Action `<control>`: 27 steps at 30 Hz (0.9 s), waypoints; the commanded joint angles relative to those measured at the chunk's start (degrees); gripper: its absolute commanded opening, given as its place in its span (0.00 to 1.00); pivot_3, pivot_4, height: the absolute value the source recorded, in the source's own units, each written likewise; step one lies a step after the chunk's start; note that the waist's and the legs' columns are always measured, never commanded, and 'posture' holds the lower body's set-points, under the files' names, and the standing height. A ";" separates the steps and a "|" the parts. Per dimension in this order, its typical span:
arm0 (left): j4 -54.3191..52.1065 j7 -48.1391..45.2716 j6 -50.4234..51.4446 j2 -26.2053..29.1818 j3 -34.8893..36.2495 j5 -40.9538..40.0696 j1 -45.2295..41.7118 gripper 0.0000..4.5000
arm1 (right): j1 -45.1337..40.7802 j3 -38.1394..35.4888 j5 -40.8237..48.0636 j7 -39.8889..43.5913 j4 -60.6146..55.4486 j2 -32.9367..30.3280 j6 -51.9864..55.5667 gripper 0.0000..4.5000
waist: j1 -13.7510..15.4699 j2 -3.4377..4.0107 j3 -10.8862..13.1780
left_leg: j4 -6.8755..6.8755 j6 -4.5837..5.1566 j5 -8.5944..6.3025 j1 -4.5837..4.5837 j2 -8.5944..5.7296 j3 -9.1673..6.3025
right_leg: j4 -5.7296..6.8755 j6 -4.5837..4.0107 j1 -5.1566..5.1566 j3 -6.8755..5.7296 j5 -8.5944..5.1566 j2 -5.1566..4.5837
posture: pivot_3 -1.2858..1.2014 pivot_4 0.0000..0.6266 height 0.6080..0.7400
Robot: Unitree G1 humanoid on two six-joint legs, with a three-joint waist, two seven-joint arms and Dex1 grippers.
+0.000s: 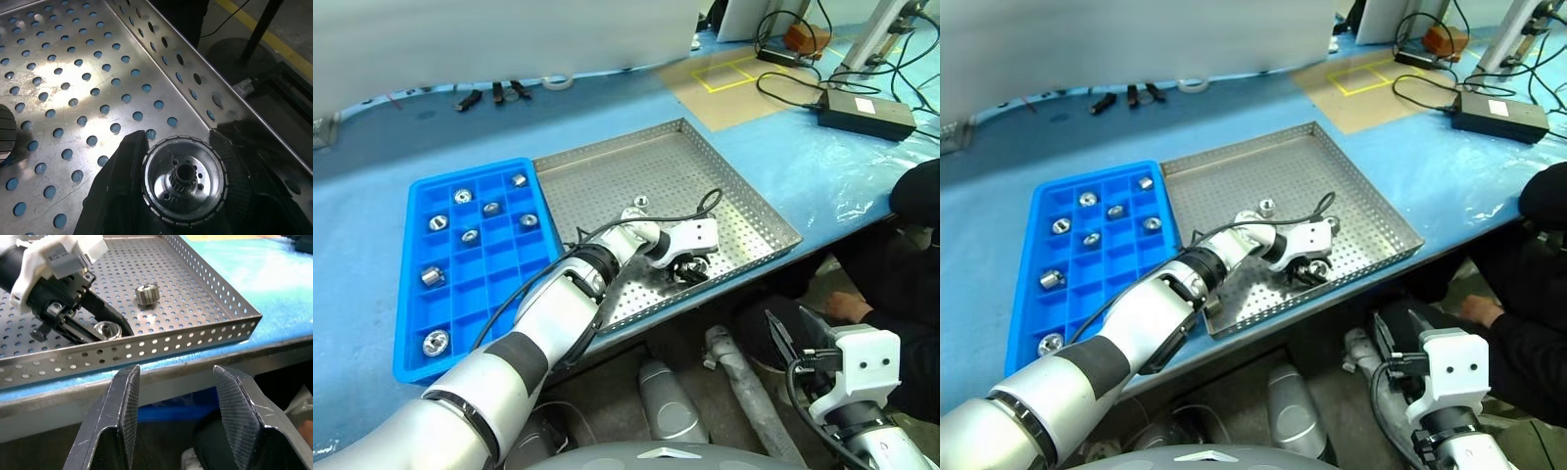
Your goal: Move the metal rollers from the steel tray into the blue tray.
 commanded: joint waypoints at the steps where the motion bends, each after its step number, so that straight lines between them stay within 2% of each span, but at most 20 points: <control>1: -0.65 -1.26 -0.13 -3.41 1.76 -0.71 0.39 0.38 | -1.27 -1.02 2.54 -1.48 -2.52 -1.82 0.70 0.55 | -0.18 0.00 0.00 | 0.01 0.00 0.00 0.00 -0.03 -0.07 | 0.00 0.04 0.06 -0.07 -0.02 -0.03 | 0.17 0.24 1.00; 10: -2.95 -3.54 0.57 1.12 6.89 -3.67 -2.01 0.38 | -6.19 -3.52 7.07 -0.74 -2.52 -5.68 4.00 0.55 | -0.61 0.01 0.00 | 0.04 0.04 -0.02 -0.41 -0.48 -0.80 | -0.01 0.24 0.24 -0.83 -0.15 -0.42 | 0.20 0.24 1.00; 14: -6.96 -9.84 2.20 5.51 10.25 -6.88 -2.45 0.38 | -13.64 -5.19 11.00 0.27 -2.52 -9.05 7.89 0.55 | -0.58 0.01 0.00 | 0.10 0.08 -0.02 -0.59 -0.57 -0.93 | -0.01 -0.17 0.23 -1.02 0.10 -0.55 | 0.23 0.24 1.00; 18: -17.11 -15.17 6.12 11.65 12.73 -10.91 0.51 0.38 | -26.79 -6.66 15.90 3.60 -0.44 -13.40 13.75 0.55 | -0.31 0.01 0.02 | 0.18 0.14 -0.03 -0.59 -0.60 -0.97 | 0.00 -0.22 0.36 -1.20 0.13 -0.67 | 0.27 0.24 1.00; 24: -39.00 -10.45 18.62 19.05 16.30 -15.60 9.11 0.38 | -46.41 -3.84 19.82 11.60 8.66 -17.34 17.98 0.55 | 3.78 0.08 0.04 | 0.31 0.42 0.07 -0.61 -0.47 -0.99 | 0.03 -0.31 0.63 -1.72 0.18 -0.82 | 0.36 0.24 1.00; 27: -50.76 -6.97 25.83 22.07 16.83 -17.01 14.83 0.38 | -54.21 -0.25 19.69 16.37 13.41 -17.23 18.56 0.55 | 7.65 0.19 0.10 | 0.34 0.49 0.12 -0.73 -0.34 -0.99 | 0.15 -0.33 0.56 -1.94 0.19 -0.81 | 0.41 0.24 1.00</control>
